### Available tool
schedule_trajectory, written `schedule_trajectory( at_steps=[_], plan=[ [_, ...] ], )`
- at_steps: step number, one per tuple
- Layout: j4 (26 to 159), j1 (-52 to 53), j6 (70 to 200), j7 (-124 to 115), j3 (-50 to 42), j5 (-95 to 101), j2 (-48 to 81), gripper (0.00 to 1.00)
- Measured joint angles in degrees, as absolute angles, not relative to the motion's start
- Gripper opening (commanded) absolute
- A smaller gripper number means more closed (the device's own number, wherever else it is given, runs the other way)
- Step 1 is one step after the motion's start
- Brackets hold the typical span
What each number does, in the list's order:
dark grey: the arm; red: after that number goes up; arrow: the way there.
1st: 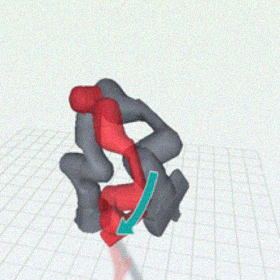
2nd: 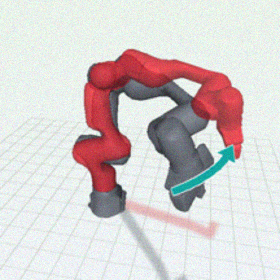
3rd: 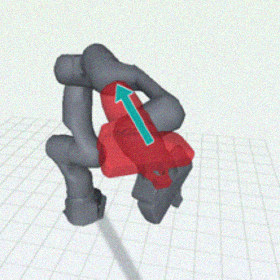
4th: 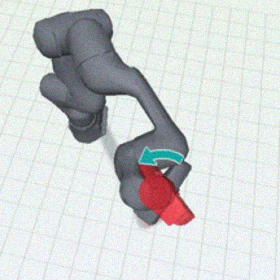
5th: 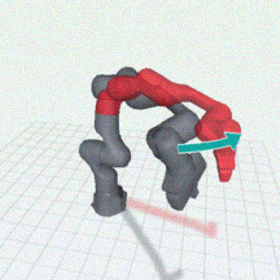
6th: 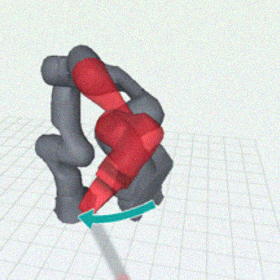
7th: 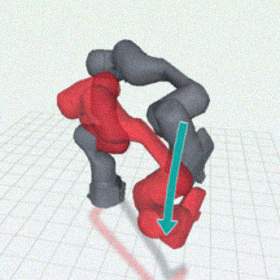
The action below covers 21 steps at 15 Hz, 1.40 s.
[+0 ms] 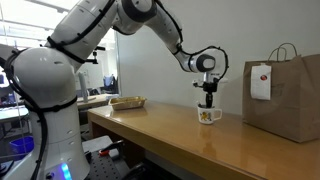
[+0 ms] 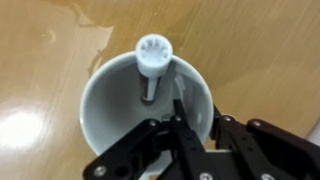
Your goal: Move the cup to the left
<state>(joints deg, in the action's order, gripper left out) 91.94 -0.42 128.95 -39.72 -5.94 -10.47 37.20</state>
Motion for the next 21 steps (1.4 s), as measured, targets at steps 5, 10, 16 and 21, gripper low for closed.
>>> schedule_trajectory(
  at_steps=[5, 10, 16, 21],
  plan=[
    [92.16, 2.07, 128.98, -40.23, -7.61, -8.05, 37.08, 0.03],
    [95.37, 6.11, 129.04, -40.96, -8.17, -4.58, 34.88, 0.03],
    [106.01, 11.78, 131.81, -40.98, -7.64, -0.07, 27.19, 0.03],
    [116.86, 16.3, 132.51, -41.48, -5.85, 8.42, 21.36, 0.03]
  ],
)
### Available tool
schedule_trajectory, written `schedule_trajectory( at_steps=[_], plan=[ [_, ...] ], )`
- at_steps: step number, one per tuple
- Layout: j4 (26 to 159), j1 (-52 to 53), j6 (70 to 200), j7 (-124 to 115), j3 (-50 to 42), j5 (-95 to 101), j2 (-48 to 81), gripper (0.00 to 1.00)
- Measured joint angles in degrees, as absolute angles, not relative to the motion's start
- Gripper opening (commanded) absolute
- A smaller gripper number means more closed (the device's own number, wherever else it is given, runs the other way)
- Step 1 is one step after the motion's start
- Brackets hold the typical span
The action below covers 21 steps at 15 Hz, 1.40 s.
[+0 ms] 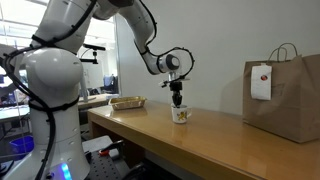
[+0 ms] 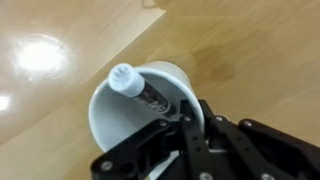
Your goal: Move the cup to the left
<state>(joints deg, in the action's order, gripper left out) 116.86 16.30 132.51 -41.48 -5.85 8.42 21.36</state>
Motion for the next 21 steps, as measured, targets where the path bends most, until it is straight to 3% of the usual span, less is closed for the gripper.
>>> schedule_trajectory(
  at_steps=[12, 13, 14, 21],
  plan=[
    [131.54, 17.88, 141.67, -43.37, 0.75, 15.46, 11.45, 0.03],
    [131.84, 17.74, 142.31, -43.37, 0.78, 15.46, 11.09, 0.29],
    [132.07, 17.61, 142.77, -43.33, 0.78, 15.46, 10.79, 0.39],
    [132.77, 16.9, 143.26, -43.13, 0.94, 15.46, 9.79, 0.89]
  ],
)
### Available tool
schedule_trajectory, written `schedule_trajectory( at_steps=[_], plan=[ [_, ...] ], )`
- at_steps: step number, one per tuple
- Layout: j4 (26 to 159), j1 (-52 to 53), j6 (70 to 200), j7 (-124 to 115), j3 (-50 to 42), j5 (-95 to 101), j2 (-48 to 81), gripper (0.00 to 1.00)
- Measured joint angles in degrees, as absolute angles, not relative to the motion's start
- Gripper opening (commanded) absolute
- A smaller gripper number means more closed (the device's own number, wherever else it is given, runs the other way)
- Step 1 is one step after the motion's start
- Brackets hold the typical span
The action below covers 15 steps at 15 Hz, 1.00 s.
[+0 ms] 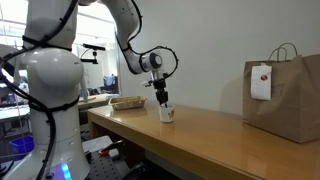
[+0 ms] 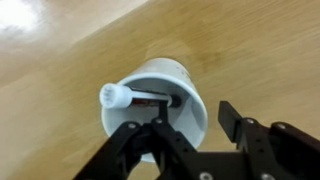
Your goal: Move the cup to the left
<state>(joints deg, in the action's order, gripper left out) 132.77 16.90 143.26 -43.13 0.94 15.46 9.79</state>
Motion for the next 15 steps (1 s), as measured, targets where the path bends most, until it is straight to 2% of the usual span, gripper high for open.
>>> schedule_trajectory(
  at_steps=[1, 2, 7, 15],
  plan=[
    [132.78, 16.87, 143.26, -43.1, 0.97, 15.46, 9.69, 0.98],
    [132.78, 16.86, 143.26, -43.09, 1.0, 15.46, 9.42, 1.0],
    [132.88, 15.6, 140.09, -41.35, 2.35, 12.92, 5.03, 1.0],
    [130.49, 11.09, 124.33, -21.03, 4.36, 3.75, -5.09, 1.0]
  ],
)
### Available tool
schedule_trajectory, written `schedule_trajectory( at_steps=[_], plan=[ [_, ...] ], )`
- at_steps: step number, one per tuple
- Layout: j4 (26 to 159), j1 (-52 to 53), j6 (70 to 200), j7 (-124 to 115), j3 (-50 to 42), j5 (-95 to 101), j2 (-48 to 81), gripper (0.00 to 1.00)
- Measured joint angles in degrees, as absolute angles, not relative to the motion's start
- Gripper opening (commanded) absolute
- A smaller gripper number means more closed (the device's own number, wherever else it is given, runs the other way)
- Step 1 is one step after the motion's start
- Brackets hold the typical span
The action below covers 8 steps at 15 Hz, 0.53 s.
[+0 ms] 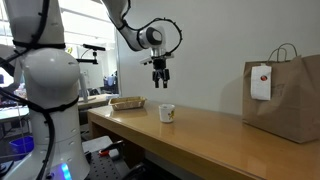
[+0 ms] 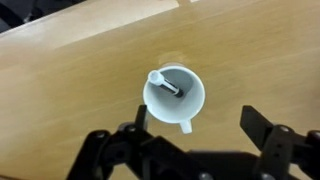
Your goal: Move the cup to the left
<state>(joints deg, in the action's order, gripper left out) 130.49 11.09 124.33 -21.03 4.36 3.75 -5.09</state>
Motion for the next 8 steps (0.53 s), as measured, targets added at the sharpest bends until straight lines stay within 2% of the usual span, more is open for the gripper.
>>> schedule_trajectory(
  at_steps=[8],
  plan=[
    [130.23, 7.5, 120.79, -6.36, 4.36, 6.67, -9.46, 1.0]
  ],
)
